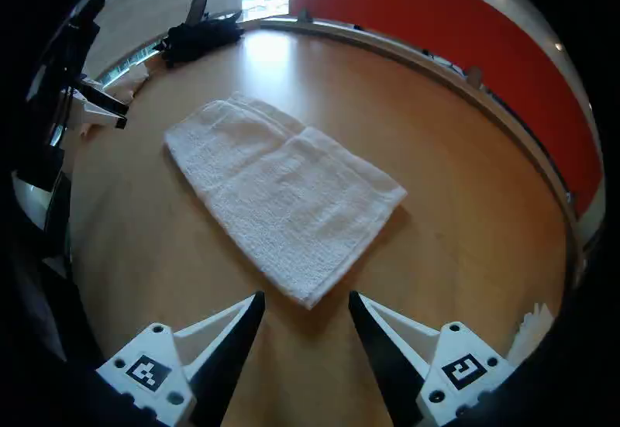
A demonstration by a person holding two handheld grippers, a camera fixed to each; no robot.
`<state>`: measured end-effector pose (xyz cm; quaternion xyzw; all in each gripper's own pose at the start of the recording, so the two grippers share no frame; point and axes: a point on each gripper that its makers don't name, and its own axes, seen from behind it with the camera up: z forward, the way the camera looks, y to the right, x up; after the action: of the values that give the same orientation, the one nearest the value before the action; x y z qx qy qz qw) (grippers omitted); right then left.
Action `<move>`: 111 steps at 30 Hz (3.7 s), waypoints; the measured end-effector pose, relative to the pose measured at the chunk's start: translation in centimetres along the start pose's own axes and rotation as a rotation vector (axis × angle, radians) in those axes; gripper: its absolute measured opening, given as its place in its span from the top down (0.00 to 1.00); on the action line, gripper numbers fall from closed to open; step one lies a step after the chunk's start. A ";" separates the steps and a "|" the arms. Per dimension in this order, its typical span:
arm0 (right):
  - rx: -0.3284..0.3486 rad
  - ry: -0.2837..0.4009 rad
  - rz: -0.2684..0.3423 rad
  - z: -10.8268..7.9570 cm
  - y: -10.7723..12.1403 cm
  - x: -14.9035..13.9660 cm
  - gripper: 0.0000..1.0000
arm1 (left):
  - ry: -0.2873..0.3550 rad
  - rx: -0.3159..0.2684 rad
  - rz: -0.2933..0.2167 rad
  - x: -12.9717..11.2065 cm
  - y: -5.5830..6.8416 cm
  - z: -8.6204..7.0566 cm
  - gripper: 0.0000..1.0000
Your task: Fold towel
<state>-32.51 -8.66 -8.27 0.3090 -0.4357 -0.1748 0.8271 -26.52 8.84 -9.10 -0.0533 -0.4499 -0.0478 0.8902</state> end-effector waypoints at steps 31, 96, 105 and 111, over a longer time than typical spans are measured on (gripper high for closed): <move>0.022 0.011 -0.039 -1.2 0.3 1.6 0.96 | -0.008 0.018 -0.016 -0.5 -1.6 -0.2 0.07; -0.005 0.182 -0.259 -6.5 -1.7 11.6 0.96 | 0.038 -0.007 -0.002 1.3 0.1 -1.2 0.07; 0.070 0.153 -0.287 -4.3 -5.0 11.4 0.96 | 0.046 0.008 -0.017 0.9 -0.9 -1.9 0.06; 0.114 0.092 -0.288 -2.8 -6.6 9.8 0.81 | 0.043 0.024 -0.033 0.2 -1.9 -2.4 0.06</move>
<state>-24.85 -18.02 -7.85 0.4224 -0.3579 -0.2524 0.7936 -24.77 6.62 -10.21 -0.0343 -0.4318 -0.0581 0.8994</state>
